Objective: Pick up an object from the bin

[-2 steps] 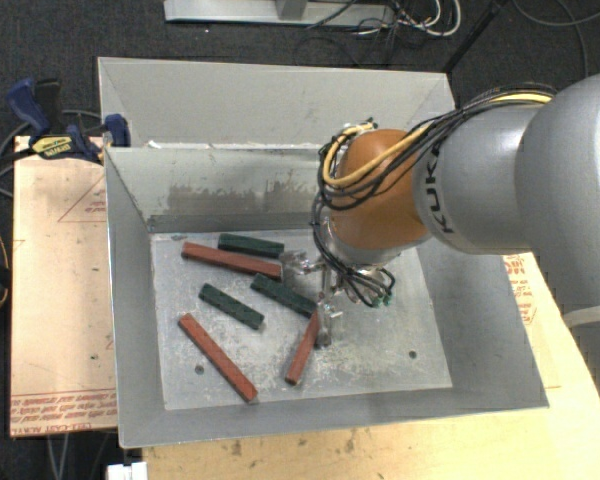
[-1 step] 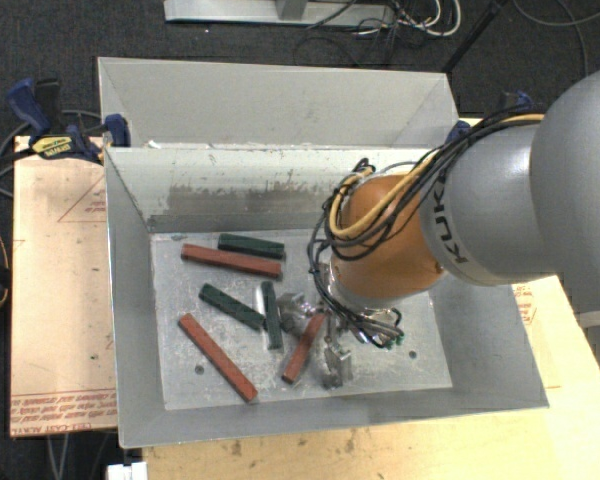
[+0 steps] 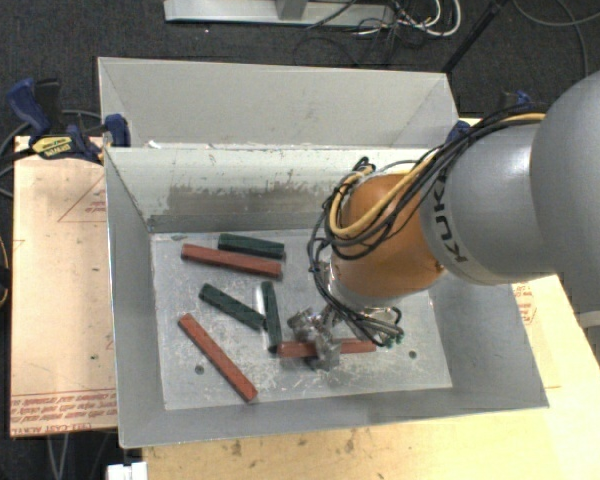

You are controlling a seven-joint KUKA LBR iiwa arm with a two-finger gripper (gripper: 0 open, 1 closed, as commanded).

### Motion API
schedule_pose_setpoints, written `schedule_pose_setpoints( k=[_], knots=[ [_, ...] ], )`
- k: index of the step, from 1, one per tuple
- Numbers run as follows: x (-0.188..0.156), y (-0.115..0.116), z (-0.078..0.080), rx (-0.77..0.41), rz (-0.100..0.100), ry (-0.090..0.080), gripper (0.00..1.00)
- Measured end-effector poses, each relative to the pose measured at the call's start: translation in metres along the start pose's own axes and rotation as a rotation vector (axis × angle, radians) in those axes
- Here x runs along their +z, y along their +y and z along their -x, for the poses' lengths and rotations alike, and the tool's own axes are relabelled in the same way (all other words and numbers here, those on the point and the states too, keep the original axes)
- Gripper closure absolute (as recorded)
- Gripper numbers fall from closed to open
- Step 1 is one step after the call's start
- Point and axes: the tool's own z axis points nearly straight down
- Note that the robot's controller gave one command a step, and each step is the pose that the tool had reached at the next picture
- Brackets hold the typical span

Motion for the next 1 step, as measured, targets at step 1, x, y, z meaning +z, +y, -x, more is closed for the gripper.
schedule_pose_setpoints(
  k=[1],
  knots=[
    [0.0001,0.0003,0.0002,-0.001,0.0,0.0,0.0]
  ],
)
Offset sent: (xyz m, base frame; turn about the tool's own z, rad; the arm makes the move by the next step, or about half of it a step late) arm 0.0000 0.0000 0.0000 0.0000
